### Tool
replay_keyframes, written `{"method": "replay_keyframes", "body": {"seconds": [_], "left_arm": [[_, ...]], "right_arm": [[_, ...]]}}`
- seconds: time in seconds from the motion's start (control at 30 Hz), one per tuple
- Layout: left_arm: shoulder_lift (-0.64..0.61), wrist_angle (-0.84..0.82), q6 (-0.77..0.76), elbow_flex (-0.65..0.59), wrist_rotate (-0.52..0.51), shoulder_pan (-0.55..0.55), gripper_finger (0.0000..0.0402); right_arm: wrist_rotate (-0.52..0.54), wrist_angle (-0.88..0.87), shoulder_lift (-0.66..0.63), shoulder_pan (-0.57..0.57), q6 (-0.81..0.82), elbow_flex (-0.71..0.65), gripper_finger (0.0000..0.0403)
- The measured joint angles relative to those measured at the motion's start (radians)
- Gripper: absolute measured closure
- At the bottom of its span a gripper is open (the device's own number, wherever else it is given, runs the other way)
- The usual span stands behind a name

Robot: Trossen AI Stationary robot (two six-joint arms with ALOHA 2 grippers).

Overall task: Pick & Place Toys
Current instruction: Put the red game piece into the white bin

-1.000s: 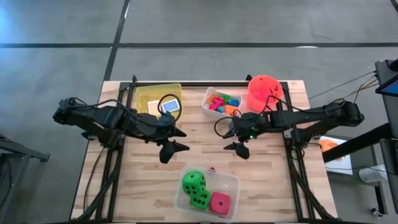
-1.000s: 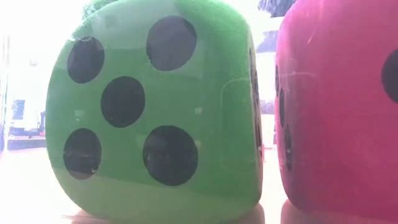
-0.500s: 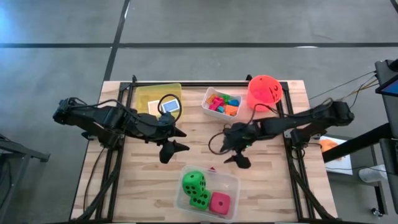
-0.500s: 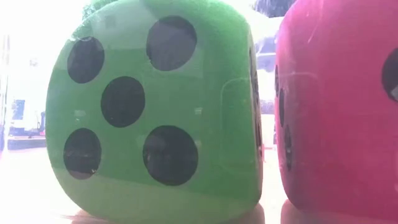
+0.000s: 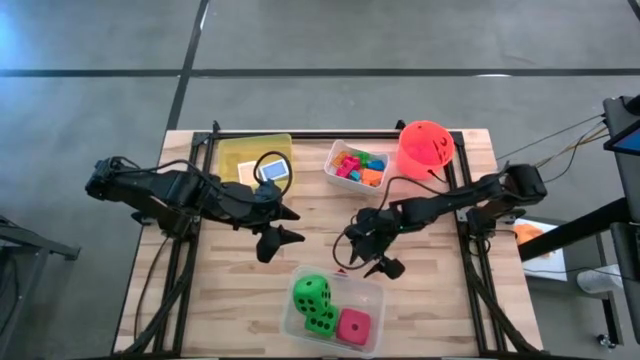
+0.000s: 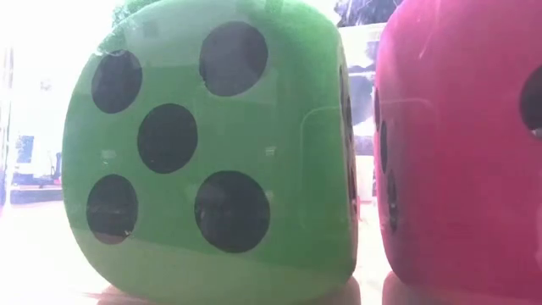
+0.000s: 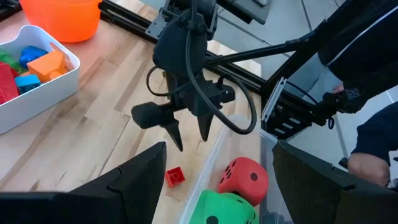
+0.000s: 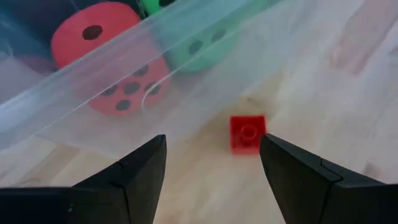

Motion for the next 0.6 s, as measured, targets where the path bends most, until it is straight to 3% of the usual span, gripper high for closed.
{"method": "replay_keyframes", "body": {"seconds": [0.23,0.6], "left_arm": [[0.0,0.002,0.0,0.0,0.0,0.001,0.0121],[0.0,0.001,0.0,0.0,0.0,0.0,0.0121]], "right_arm": [[-0.008,0.115,0.042,0.0,-0.084,-0.009,0.0151],[0.023,0.267,0.16,-0.001,-0.086,-0.022,0.0151]]}}
